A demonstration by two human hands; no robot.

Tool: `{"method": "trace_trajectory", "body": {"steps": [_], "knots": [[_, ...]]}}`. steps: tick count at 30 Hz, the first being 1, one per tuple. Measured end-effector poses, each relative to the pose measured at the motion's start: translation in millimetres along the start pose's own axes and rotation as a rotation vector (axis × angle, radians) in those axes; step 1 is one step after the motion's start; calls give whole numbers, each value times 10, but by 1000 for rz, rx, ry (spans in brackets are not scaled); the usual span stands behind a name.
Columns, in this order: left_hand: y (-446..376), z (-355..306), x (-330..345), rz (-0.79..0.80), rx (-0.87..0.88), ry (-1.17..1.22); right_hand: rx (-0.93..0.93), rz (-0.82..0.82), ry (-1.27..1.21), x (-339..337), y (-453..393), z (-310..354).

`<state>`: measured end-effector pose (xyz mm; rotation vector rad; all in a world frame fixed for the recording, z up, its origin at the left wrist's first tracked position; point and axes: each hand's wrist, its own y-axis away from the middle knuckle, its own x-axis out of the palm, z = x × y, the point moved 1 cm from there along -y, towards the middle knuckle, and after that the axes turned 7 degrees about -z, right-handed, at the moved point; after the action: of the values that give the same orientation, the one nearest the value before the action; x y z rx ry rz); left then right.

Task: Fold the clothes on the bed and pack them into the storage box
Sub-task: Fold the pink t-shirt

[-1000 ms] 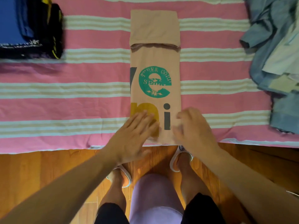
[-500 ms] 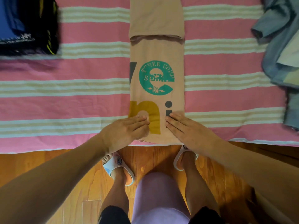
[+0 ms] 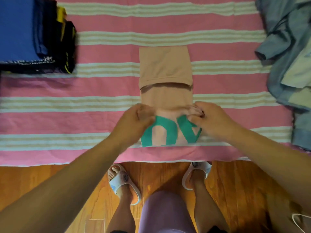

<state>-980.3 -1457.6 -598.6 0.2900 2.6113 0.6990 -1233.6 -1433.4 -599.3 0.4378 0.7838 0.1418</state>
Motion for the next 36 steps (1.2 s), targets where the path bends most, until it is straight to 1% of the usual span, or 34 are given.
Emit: {"method": "trace_trajectory", "body": {"steps": [1,3,4,5,6,8,10,11,14,17,18,19,20,21,22,23,24,25,26,27,28,29,30,31,33,35,36], "knots": [[-217,-12,20,-49,-95,64,59,-36,-56,8,-199,-9],[-503,41,95,-64,-283,183,248,-101,-240,95,-474,-95],[-557,89,137,-62,-343,226,350,-167,-317,159,-530,-132],[-575,145,190,-88,-375,266,414,-242,-327,218,-537,-164],[-526,180,219,-144,-387,280,445,-291,-280,278,-492,-168],[-372,288,249,-259,-400,308,455,-279,-162,440,-311,-181],[-185,347,262,-261,-424,342,448,-255,-139,557,-113,-187],[-124,356,261,-261,-401,328,437,-286,-151,593,-42,-212],[-167,298,218,-322,-276,196,417,-394,-189,557,-26,-222],[-216,277,234,-332,-228,18,420,-388,-169,498,-83,-204],[-183,324,226,-347,-148,-86,392,-405,-113,486,-73,-201],[-120,357,206,-375,20,-238,317,-437,-18,468,-44,-194],[-47,370,181,-378,254,-420,189,-463,96,440,1,-162],[16,389,172,-337,508,-579,20,-460,199,424,64,-142],[50,426,159,-246,725,-695,-166,-412,291,422,133,-137],[47,467,147,-118,886,-788,-340,-328,385,436,191,-171],[14,499,133,18,994,-888,-474,-216,493,452,239,-215],[-67,574,121,134,1058,-984,-557,-94,616,477,257,-290],[-162,631,104,215,1094,-1073,-592,10,737,493,246,-381],[-252,690,91,258,1128,-1138,-601,76,826,513,214,-477],[-305,745,99,280,1146,-1186,-596,109,882,532,180,-542],[-329,791,129,241,1195,-1203,-585,115,910,557,149,-583],[-322,805,176,187,1227,-1205,-581,85,910,597,129,-589],[-309,790,238,114,1217,-1193,-572,31,889,653,106,-577],[-251,686,360,16,1124,-1152,-516,-46,823,748,79,-478],[-125,580,398,24,1058,-1078,-491,-55,767,763,133,-347],[-32,544,373,80,1020,-1045,-493,-25,744,711,189,-275]]}}
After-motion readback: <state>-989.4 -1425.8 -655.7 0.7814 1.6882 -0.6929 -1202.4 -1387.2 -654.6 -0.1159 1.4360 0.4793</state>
